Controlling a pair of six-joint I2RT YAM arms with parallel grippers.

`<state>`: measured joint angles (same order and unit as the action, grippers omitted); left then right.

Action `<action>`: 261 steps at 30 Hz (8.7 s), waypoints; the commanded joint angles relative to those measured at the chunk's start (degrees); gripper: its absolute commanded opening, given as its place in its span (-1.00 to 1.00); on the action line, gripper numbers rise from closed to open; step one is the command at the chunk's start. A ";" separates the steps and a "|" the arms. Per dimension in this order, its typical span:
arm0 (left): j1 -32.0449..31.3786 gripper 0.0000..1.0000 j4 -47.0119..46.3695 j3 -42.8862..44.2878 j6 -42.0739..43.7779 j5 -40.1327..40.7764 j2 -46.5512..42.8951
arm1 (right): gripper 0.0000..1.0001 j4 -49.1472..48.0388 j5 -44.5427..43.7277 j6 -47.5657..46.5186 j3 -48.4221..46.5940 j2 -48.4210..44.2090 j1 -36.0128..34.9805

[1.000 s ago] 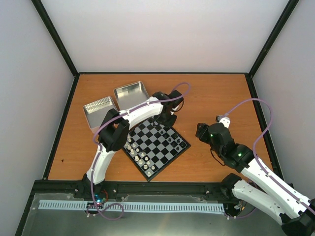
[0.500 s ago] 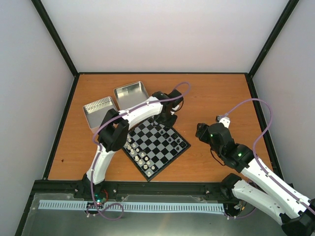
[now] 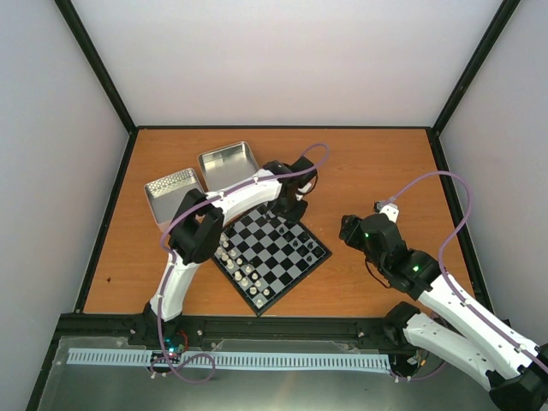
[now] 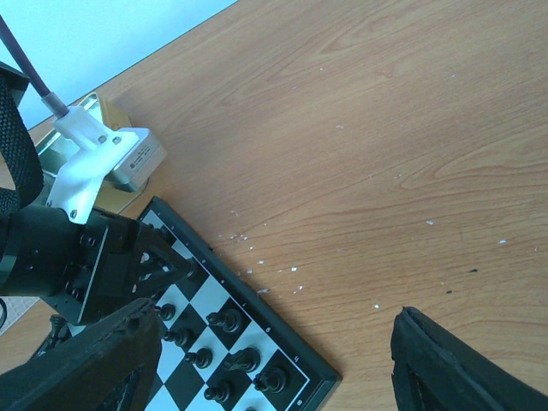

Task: Set up the chess pieces on the board
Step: Place the chess piece on the chessboard, then pick up the chess piece from the chessboard, then place the chess piece on the chessboard.

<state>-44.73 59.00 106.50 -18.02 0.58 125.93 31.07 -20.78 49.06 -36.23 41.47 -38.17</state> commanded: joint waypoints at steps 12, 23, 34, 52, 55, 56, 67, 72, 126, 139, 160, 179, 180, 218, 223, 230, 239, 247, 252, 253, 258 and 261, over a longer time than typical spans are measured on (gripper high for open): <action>-0.31 -0.79 -3.77 -5.53 2.21 -2.56 -5.37 | 0.47 0.04 -1.11 0.25 0.24 -0.16 0.46; -2.47 -0.77 -7.53 -7.58 2.26 -6.39 -6.61 | 0.47 -0.16 -0.85 0.25 0.36 0.11 0.47; -2.53 -0.59 -7.83 -6.94 2.07 -8.52 -5.57 | 0.47 -0.05 -0.85 0.34 0.30 0.07 0.42; 1.79 0.31 -21.42 -20.98 -5.22 7.45 -28.15 | 0.47 -0.03 1.47 -1.48 -1.63 2.30 0.46; 5.74 0.33 -22.72 -26.98 -5.91 5.65 -32.55 | 0.47 -0.48 2.33 -1.56 -1.59 3.09 0.47; 6.57 0.32 -22.10 -28.25 -6.01 6.14 -33.37 | 0.47 -0.85 2.59 -1.59 -1.61 3.37 0.47; 14.08 -0.08 -18.96 -42.72 -4.66 7.12 -36.67 | 0.47 -2.37 4.45 -1.38 -3.32 9.38 0.44; 14.22 -0.09 -18.31 -43.45 -4.21 9.41 -33.99 | 0.47 -3.14 5.37 -0.77 -3.54 10.95 0.45; 14.76 -0.69 -67.00 -57.39 -63.98 -21.26 -65.56 | 0.45 -67.13 29.45 -5.11 -3.22 27.20 -10.17; 14.76 -0.67 -76.40 -60.59 -76.81 -21.41 -66.30 | -0.02 -71.97 29.23 3.58 -8.29 33.55 -10.17; 14.76 -0.67 -79.39 -62.90 -79.18 -21.47 -66.02 | -0.65 -75.18 31.51 8.02 -10.27 37.30 -10.17; 16.78 0.86 -44.91 -53.34 -32.15 -8.66 -66.23 | -0.81 -2.01 31.97 -10.70 -23.98 29.48 -0.99; 16.78 0.86 -43.03 -52.94 -28.27 -7.14 -66.14 | -0.79 1.22 32.31 -13.67 -24.86 30.18 -0.67; 16.78 0.92 -30.85 -58.22 0.98 2.79 -71.26 | -0.77 40.02 21.12 -33.69 -69.20 81.07 -1.85; 16.78 0.93 -30.75 -58.31 1.26 3.73 -71.61 | -0.76 41.69 20.74 -34.95 -70.85 82.50 -2.38; 16.78 0.93 -30.88 -58.39 1.23 3.34 -71.60 | -0.75 43.34 20.05 -36.54 -73.11 84.82 -2.91; 16.78 0.93 -30.75 -58.52 1.10 3.55 -72.11 | -0.72 44.02 19.89 -36.67 -74.45 86.77 -3.21; 16.78 0.93 -30.74 -58.74 1.30 3.68 -72.38 | -0.60 44.45 20.32 -36.75 -74.35 87.07 -3.40; 16.82 0.93 -30.67 -58.78 1.28 3.53 -72.38 | -0.55 43.81 20.28 -35.44 -74.48 86.93 -3.40; 16.79 0.93 -30.63 -58.82 1.31 3.48 -72.33 | -0.55 43.56 20.14 -35.03 -74.63 86.83 -3.40; 16.78 0.93 -30.69 -58.84 1.25 3.50 -72.28 | -0.51 42.14 18.95 -33.76 -75.24 85.76 -3.40; 16.78 0.93 -30.63 -58.78 1.25 3.43 -72.17 | -0.44 39.62 19.65 -32.84 -74.02 84.00 -3.40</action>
<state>-28.29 28.40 47.37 -18.20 3.49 54.46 73.14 -0.84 14.59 -109.86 127.66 -41.04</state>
